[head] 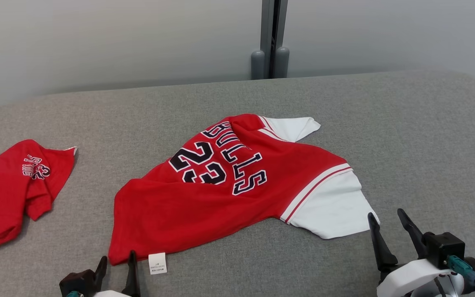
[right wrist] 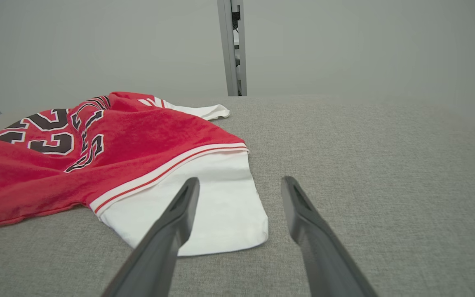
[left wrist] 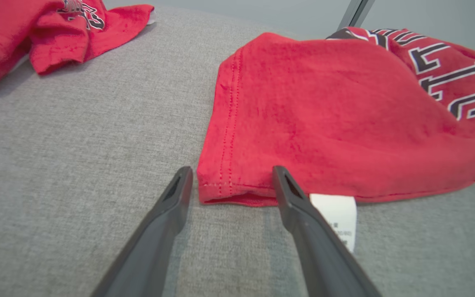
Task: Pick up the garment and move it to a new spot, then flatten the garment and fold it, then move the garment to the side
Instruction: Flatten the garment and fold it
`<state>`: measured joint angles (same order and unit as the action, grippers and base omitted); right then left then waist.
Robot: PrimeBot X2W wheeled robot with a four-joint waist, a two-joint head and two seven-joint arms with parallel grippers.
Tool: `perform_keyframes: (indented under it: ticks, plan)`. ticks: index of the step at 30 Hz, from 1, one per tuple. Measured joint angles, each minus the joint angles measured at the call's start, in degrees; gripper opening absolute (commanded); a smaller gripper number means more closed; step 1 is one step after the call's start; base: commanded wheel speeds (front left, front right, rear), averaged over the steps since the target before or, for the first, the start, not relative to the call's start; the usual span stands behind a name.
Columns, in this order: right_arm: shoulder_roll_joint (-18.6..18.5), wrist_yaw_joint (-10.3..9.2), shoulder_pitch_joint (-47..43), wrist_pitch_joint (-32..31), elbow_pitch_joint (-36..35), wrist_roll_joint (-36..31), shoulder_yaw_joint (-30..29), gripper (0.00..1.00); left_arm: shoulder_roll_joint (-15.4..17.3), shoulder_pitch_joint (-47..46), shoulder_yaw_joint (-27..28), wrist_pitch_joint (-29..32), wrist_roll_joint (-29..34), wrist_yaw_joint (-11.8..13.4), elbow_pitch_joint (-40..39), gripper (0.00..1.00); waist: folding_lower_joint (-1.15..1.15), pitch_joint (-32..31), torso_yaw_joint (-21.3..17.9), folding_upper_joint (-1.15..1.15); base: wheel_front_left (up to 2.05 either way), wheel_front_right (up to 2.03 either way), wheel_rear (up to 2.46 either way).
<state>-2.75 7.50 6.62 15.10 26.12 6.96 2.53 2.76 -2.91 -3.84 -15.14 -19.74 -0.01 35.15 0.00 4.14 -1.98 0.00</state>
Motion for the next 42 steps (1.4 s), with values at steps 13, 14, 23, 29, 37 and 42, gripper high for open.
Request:
perform_keyframes:
  ticks: [13,14,23,29,37,42]
  plan:
    - [0.0,0.00,1.1,0.0,-0.3,0.4,0.0,1.00,0.0,-1.3,0.7,0.0,-2.0,-0.9,1.1,1.00,0.00,2.1,-0.4,0.00,0.00,0.00,0.00]
    - [0.0,0.00,1.1,0.0,-0.3,0.4,0.0,1.00,0.0,-1.4,0.8,0.0,-2.2,-1.0,1.1,1.00,0.00,2.3,-0.4,0.00,0.00,0.00,0.00]
    - [0.0,0.00,1.6,0.0,-0.4,0.6,-0.5,1.00,0.0,-2.1,1.3,0.0,-2.5,-1.8,0.3,0.00,0.00,3.2,0.2,0.00,0.00,0.00,0.00]
    - [0.0,0.00,2.2,0.0,1.7,0.4,-2.2,1.00,0.0,-1.9,0.9,0.0,-2.6,-2.5,0.1,0.00,0.00,3.8,1.3,0.00,0.00,0.00,0.00]
    - [0.0,0.00,5.3,0.0,8.9,0.8,-4.0,1.00,0.0,-2.8,0.0,0.0,-1.9,-3.6,-0.4,0.00,0.00,5.5,2.3,0.00,0.00,0.00,0.00]
    - [0.0,0.00,7.7,0.0,14.1,2.1,-2.8,0.95,0.0,-3.5,-0.5,0.0,-1.5,-4.0,-0.6,0.00,0.00,6.5,2.9,0.00,0.00,0.00,0.00]
